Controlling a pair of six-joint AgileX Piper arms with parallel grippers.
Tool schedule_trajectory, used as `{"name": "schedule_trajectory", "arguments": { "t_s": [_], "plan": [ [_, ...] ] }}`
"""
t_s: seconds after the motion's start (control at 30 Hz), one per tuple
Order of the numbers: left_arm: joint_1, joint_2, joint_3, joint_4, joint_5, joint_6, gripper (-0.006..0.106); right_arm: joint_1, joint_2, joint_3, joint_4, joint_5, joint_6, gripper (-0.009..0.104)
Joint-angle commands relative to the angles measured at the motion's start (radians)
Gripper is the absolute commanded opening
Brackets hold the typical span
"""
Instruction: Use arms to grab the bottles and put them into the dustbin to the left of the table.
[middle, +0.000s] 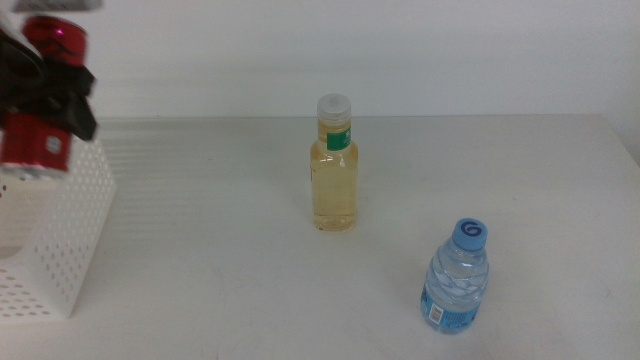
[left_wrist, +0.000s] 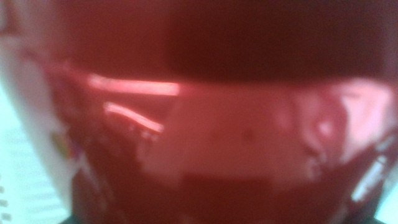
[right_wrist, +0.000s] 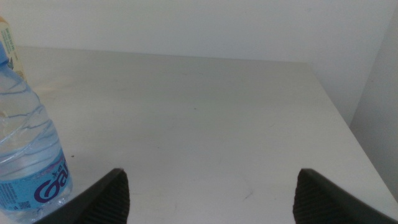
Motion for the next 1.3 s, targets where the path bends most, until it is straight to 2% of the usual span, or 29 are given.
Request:
{"name": "schedule_trajectory", "arguments": {
  "t_s": [0.0, 0.27, 0.37, 0.6, 1.13, 1.27],
  "plan": [
    [0.054, 0.006, -0.097, -0.002, 0.068, 0.020, -0.005, -0.005, -0.026, -0.007, -0.007, -0.072, -0.010, 0.074],
    [0.214, 0.117, -0.141, 0.001, 0.067, 0.061, -0.005, -0.005, -0.026, -0.007, -0.007, -0.072, -0.010, 0.074],
    [0.241, 0.159, -0.141, 0.033, 0.067, 0.061, -0.005, -0.005, -0.026, -0.007, -0.007, -0.072, -0.010, 0.074],
    [0.254, 0.251, -0.141, 0.144, 0.058, 0.061, -0.005, -0.005, -0.026, -0.007, -0.007, -0.072, -0.010, 0.074],
    [0.252, 0.461, -0.141, 0.158, 0.047, 0.029, -0.005, -0.005, -0.026, -0.007, -0.007, -0.072, -0.010, 0.074],
    [0.252, 0.492, -0.141, 0.182, 0.047, 0.027, -0.001, -0.005, -0.026, -0.007, -0.007, -0.072, -0.010, 0.074]
  ]
}}
